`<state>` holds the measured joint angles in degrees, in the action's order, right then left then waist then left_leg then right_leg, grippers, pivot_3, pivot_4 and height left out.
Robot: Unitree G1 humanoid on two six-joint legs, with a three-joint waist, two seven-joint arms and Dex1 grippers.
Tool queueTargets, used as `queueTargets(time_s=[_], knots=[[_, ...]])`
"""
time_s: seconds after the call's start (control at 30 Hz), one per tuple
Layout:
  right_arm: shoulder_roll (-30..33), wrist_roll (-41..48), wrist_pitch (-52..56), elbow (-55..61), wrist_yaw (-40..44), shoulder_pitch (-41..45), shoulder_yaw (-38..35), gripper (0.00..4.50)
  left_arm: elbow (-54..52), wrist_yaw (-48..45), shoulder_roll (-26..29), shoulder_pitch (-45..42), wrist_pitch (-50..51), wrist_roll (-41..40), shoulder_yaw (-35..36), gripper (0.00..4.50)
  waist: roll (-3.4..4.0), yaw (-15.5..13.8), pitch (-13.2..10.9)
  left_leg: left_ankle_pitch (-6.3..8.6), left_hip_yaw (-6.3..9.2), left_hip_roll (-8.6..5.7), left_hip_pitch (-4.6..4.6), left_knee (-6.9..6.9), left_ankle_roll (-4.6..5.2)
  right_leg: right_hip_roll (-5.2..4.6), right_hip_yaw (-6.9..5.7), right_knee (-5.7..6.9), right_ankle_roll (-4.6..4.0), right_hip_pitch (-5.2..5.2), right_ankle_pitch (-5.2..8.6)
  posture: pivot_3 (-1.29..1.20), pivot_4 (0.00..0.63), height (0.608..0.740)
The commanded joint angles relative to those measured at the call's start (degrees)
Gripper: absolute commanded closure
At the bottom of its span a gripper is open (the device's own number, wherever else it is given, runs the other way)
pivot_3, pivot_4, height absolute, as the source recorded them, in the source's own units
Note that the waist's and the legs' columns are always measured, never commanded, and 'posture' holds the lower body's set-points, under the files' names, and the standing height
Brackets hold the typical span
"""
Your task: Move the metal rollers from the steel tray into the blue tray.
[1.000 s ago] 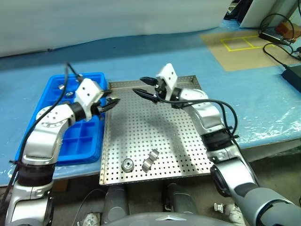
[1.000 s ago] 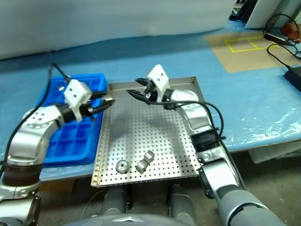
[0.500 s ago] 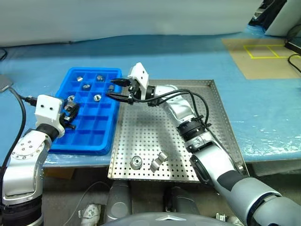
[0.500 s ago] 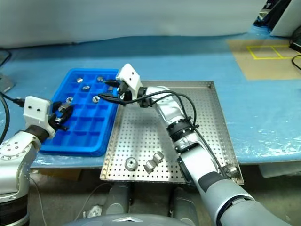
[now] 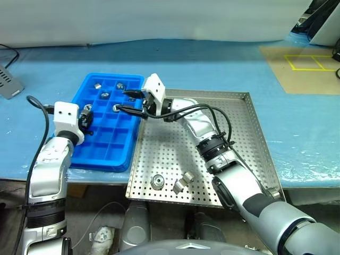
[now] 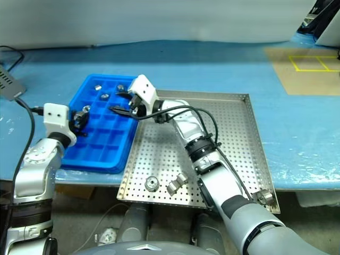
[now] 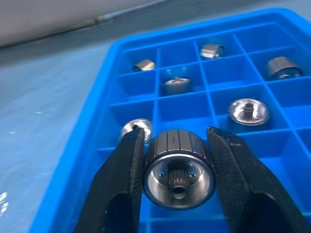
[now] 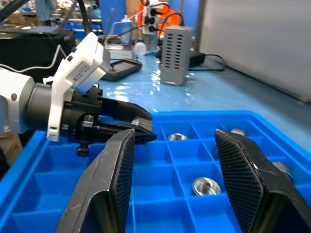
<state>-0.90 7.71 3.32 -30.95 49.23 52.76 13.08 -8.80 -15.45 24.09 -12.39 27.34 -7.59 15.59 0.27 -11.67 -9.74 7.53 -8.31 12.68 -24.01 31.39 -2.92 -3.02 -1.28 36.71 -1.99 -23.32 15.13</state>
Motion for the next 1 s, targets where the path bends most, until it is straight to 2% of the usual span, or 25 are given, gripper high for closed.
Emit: queueTargets(time_s=[0.03, 0.43, 0.47, 0.7, 0.87, 1.0], knots=[[0.6, 0.0, 0.6, 4.4, -0.5, -0.6, -0.2, 1.79, 0.4, -1.0, 1.3, -0.5, -1.5, 0.2, -0.6, 2.83, 0.0, 0.3, 0.0, 0.0, 0.0, 0.01, 0.0, 0.0, 0.0, 0.02, 0.0, 0.0, 0.0, -0.02, 0.0, 0.31, 0.15, 0.74], [2.0, -0.8, 0.2, 4.4, -3.4, -1.1, -0.6, 1.79, 4.7, 0.3, 1.3, -3.2, -2.3, 0.4, -1.0, 2.83, -0.01, 1.5, 0.0, -0.07, 0.01, 0.02, 0.01, 0.0, -0.12, 0.02, -0.02, 0.03, 0.01, 0.01, -0.01, 0.27, 0.15, 0.74], [2.1, -0.8, 0.3, 4.6, -3.5, -1.3, -0.5, 1.79, 4.9, 0.3, 1.3, -3.2, -2.4, 0.4, -0.9, 2.12, -0.01, 1.5, 0.0, -0.07, 0.01, 0.02, 0.01, -0.01, -0.12, 0.02, -0.02, 0.03, 0.0, 0.01, -0.01, 0.27, 0.15, 0.74], [2.3, -1.0, 0.5, 4.9, -4.5, -1.9, -0.5, 1.79, 6.5, 2.2, 1.7, -4.2, -3.0, 1.2, -0.7, 0.06, -0.01, 1.6, 0.0, -0.07, 0.01, 0.02, 0.01, -0.01, -0.12, 0.03, -0.03, 0.03, 0.01, 0.01, -0.01, 0.25, 0.15, 0.74], [2.7, -1.0, 0.6, 5.1, -5.0, -2.1, -0.6, 1.79, 4.4, -1.4, 2.6, -4.8, -2.1, 0.9, -3.7, 0.06, -0.01, 1.6, 0.0, -0.08, 0.01, 0.02, 0.01, 0.01, -0.12, 0.02, -0.03, 0.04, 0.01, 0.02, -0.01, 0.24, 0.15, 0.74], [4.0, -1.1, 1.2, 6.7, -5.3, -2.8, -0.8, 1.79, -2.7, -9.2, 3.3, -5.6, -2.6, -3.7, -6.9, 0.06, -0.03, 1.5, 0.0, -0.08, 0.01, 0.01, 0.0, 0.01, -0.12, 0.02, -0.03, 0.04, 0.0, 0.02, -0.01, 0.23, 0.15, 0.74]])
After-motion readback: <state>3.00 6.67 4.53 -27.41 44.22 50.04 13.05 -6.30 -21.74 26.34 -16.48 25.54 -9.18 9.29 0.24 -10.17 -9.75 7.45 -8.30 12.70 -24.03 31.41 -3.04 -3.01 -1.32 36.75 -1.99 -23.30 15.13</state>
